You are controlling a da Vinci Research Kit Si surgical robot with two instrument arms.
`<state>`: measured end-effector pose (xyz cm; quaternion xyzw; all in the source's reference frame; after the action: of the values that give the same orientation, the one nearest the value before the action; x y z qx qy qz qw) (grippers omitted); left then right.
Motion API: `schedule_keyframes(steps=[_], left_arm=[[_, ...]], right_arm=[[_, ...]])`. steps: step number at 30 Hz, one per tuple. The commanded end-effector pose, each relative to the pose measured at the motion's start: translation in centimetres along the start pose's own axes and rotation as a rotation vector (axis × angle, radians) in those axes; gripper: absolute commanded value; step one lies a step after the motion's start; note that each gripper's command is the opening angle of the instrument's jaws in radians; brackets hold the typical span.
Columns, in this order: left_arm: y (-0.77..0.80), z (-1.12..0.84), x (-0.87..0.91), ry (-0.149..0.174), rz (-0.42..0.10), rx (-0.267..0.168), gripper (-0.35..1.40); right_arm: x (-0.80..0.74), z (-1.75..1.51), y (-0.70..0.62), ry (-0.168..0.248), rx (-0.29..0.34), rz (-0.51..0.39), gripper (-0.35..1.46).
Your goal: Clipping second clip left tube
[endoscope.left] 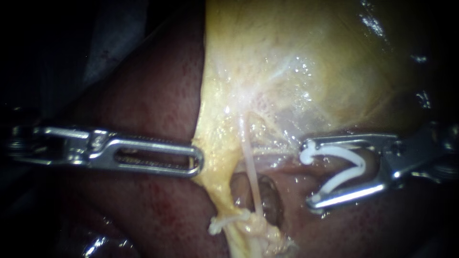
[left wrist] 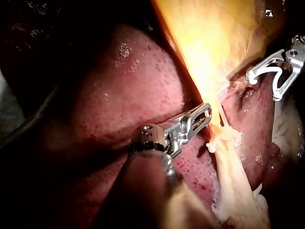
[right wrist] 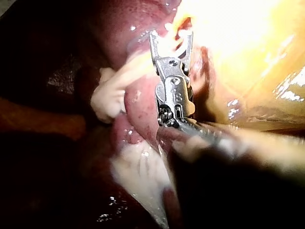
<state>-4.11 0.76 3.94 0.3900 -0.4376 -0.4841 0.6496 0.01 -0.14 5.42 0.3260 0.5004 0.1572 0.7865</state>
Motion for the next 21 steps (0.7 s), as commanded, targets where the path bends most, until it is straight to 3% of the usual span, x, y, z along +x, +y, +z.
schedule_keyframes(steps=[1, 9, 21], left_arm=[[-0.01, 0.0, 0.0, 0.0, 0.0, -0.001, -0.35], [-0.04, 0.02, 0.0, -0.002, -0.001, -0.002, -0.35], [-0.07, 0.04, 0.0, -0.004, -0.002, -0.004, -0.35]], right_arm=[[-0.01, 0.03, -0.01, -0.001, 0.002, 0.008, 0.58], [-0.06, 0.25, 0.0, -0.019, 0.009, 0.037, 0.57], [-0.29, 0.62, 0.08, -0.068, 0.02, 0.069, 0.57]])
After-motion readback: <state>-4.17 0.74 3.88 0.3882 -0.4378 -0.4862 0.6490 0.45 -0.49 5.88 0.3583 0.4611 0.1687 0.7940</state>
